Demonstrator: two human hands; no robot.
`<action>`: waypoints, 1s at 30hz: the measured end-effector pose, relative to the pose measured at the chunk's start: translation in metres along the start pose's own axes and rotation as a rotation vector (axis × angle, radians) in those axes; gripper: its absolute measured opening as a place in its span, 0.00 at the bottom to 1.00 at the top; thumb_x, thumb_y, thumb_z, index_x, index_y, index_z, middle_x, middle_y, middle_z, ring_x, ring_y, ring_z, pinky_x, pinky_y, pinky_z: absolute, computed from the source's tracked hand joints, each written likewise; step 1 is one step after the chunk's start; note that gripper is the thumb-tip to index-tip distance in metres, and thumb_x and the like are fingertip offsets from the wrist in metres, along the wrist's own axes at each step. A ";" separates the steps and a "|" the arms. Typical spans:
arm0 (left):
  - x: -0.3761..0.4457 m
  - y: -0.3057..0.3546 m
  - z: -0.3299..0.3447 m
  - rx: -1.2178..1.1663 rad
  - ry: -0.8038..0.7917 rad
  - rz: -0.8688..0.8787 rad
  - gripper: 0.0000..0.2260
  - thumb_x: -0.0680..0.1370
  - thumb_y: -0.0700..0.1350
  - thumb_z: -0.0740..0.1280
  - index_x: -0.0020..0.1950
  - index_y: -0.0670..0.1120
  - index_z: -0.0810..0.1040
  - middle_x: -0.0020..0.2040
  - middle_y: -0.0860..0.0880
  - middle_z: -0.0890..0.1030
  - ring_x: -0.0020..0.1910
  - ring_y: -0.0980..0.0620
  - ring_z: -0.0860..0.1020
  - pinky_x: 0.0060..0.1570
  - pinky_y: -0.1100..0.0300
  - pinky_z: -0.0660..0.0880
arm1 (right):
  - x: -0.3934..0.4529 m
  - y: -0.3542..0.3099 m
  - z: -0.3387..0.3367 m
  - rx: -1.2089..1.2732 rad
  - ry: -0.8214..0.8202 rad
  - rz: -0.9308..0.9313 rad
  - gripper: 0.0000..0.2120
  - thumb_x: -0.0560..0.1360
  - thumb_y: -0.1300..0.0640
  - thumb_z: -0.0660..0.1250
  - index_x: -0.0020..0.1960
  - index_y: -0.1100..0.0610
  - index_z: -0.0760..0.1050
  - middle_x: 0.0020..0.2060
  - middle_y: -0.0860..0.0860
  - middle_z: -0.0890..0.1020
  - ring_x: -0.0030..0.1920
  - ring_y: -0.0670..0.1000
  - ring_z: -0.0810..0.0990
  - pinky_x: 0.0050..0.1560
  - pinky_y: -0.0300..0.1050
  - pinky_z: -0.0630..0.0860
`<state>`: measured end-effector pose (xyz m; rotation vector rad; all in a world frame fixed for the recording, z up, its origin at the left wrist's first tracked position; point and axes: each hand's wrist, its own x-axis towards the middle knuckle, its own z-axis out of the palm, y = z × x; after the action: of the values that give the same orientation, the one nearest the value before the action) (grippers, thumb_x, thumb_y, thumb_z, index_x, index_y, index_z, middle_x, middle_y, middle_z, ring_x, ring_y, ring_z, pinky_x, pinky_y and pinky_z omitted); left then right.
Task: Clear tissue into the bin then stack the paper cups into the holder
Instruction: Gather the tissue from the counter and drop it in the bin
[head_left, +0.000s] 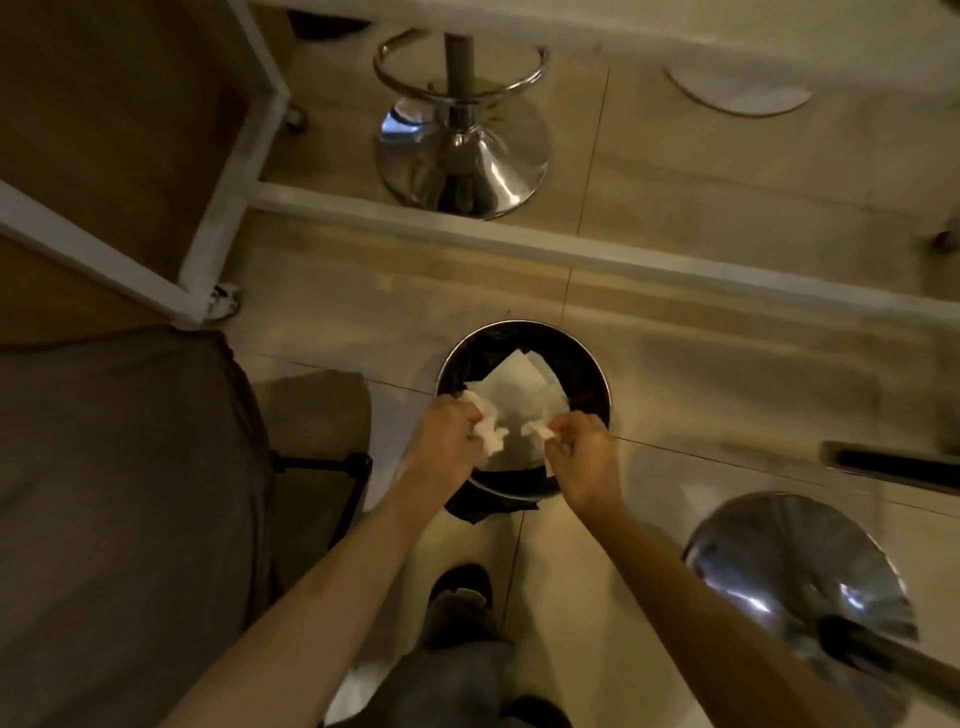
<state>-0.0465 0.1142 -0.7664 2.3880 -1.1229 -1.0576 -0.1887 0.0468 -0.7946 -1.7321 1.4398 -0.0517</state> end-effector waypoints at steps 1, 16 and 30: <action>0.007 -0.003 0.007 -0.002 -0.024 0.003 0.12 0.73 0.38 0.65 0.57 0.40 0.77 0.56 0.39 0.77 0.51 0.44 0.78 0.49 0.59 0.73 | 0.006 0.004 0.006 0.008 -0.002 0.008 0.10 0.75 0.61 0.62 0.56 0.61 0.73 0.55 0.57 0.74 0.52 0.54 0.77 0.51 0.42 0.74; -0.040 0.025 -0.038 -0.118 -0.117 -0.015 0.19 0.73 0.36 0.66 0.63 0.39 0.71 0.58 0.39 0.78 0.56 0.43 0.77 0.52 0.59 0.72 | -0.026 -0.032 -0.038 -0.004 -0.160 0.041 0.19 0.75 0.67 0.59 0.65 0.60 0.65 0.62 0.60 0.71 0.58 0.58 0.75 0.54 0.43 0.72; -0.169 0.146 -0.199 -0.059 -0.250 0.115 0.32 0.70 0.48 0.71 0.71 0.47 0.61 0.69 0.46 0.70 0.67 0.47 0.68 0.59 0.60 0.65 | -0.155 -0.177 -0.209 -0.062 -0.189 -0.254 0.21 0.73 0.65 0.64 0.65 0.58 0.68 0.56 0.56 0.77 0.51 0.50 0.74 0.53 0.42 0.72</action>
<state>-0.0520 0.1398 -0.4681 2.1609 -1.2739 -1.3569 -0.2112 0.0476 -0.4809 -1.9083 1.0905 0.0206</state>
